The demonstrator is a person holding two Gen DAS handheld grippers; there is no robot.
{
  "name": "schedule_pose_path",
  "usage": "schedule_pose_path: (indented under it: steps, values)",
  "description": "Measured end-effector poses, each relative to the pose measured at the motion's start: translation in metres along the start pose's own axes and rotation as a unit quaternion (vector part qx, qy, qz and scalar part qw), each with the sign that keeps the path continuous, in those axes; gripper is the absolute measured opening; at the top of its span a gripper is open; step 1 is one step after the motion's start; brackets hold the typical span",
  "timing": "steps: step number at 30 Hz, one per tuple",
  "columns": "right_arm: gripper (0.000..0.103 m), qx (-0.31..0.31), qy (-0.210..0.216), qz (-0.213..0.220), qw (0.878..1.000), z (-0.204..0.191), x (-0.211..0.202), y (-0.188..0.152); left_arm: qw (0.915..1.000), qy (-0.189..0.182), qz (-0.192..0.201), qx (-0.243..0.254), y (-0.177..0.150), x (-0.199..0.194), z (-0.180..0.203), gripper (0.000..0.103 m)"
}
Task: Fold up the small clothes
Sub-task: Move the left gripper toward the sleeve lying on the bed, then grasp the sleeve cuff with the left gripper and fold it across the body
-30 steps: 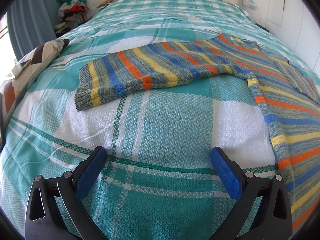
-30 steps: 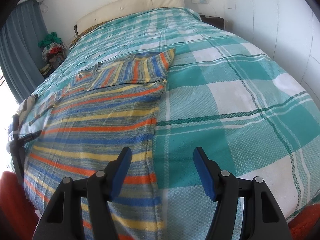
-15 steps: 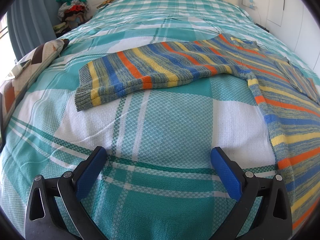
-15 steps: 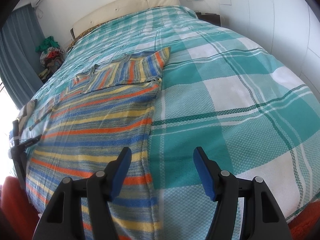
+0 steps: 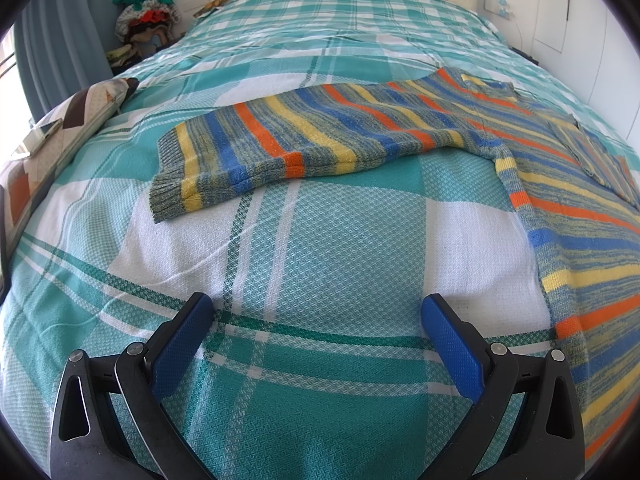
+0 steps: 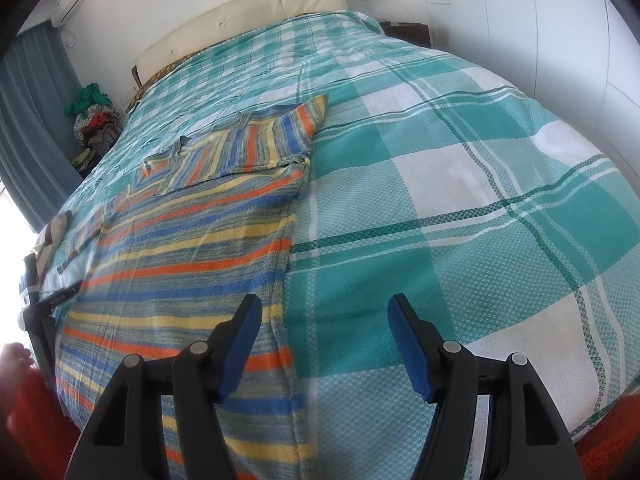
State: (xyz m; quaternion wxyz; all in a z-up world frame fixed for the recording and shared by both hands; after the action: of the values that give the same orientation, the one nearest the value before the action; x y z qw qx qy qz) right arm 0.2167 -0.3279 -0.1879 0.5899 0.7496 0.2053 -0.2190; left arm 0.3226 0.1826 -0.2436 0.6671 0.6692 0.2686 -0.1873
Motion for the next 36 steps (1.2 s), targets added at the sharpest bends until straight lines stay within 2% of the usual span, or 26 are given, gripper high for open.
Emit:
schedule_pose_path:
  steps: [6,13,20,22,24,26,28,29,30,31,32,33,35,36]
  values:
    - [0.065,-0.015,0.003,-0.004,1.0,-0.004,-0.001,-0.003,1.0,0.001,0.0,0.001,0.001,0.0,-0.001,0.103]
    - [0.068,0.006,0.002,-0.009,1.0,0.003,0.004,-0.002,1.0,0.001,0.0,0.001,0.0,0.0,0.0,0.103]
    - [0.068,-0.003,0.003,-0.012,1.0,-0.003,0.006,-0.003,0.9999,-0.004,-0.008,-0.005,0.002,0.005,0.001,0.103]
    - [0.068,-0.007,0.003,-0.013,1.0,-0.005,0.008,-0.004,0.9998,-0.008,-0.015,-0.01,0.002,0.004,0.0,0.103]
    - [0.068,-0.008,0.006,-0.014,1.0,-0.006,0.009,-0.004,0.9987,-0.017,-0.039,-0.029,0.002,0.003,-0.004,0.103]
    - [0.068,-0.008,0.008,-0.014,1.0,-0.006,0.009,-0.004,0.9938,-0.026,-0.082,-0.071,0.002,0.0,-0.011,0.103]
    - [0.068,-0.005,0.009,-0.012,1.0,-0.005,0.008,-0.003,0.9834,-0.064,-0.124,-0.115,0.01,-0.007,-0.021,0.102]
    - [0.068,-0.003,0.01,-0.01,1.0,-0.004,0.007,-0.002,0.9722,-0.098,-0.139,-0.161,0.019,-0.009,-0.031,0.102]
    - [0.068,0.0,0.01,-0.01,1.0,-0.003,0.007,-0.002,0.9575,-0.128,-0.141,-0.217,0.029,-0.012,-0.045,0.101]
    - [0.068,0.003,0.011,-0.01,1.0,-0.002,0.007,-0.002,0.9413,-0.149,-0.128,-0.274,0.043,-0.014,-0.063,0.101]
    - [0.068,0.006,0.012,-0.011,1.0,-0.001,0.007,-0.002,0.931,-0.153,-0.107,-0.314,0.058,-0.015,-0.082,0.101]
    - [0.068,0.009,0.012,-0.013,1.0,0.0,0.009,-0.002,0.9282,-0.143,-0.084,-0.333,0.073,-0.015,-0.1,0.101]
    - [0.068,0.014,0.014,-0.015,1.0,0.001,0.011,-0.002,0.937,-0.102,-0.059,-0.329,0.097,-0.005,-0.128,0.099]
    - [0.068,0.014,0.014,-0.015,1.0,0.0,0.011,-0.002,0.9396,-0.089,-0.063,-0.325,0.103,0.005,-0.136,0.097]
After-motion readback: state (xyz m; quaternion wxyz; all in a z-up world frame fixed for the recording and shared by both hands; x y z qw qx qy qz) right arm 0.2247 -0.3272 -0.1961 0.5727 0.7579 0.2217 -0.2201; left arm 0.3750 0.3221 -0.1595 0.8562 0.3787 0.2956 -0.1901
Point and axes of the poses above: each gripper's, at about its wrist camera, not at the fingertips, and x roughly the way its jaws point, z to its right, y to its top, the point moved 4 cm from there along x, roughly the way its jaws point, and after that the axes turned 15 degrees about z, right-handed, at the moved point
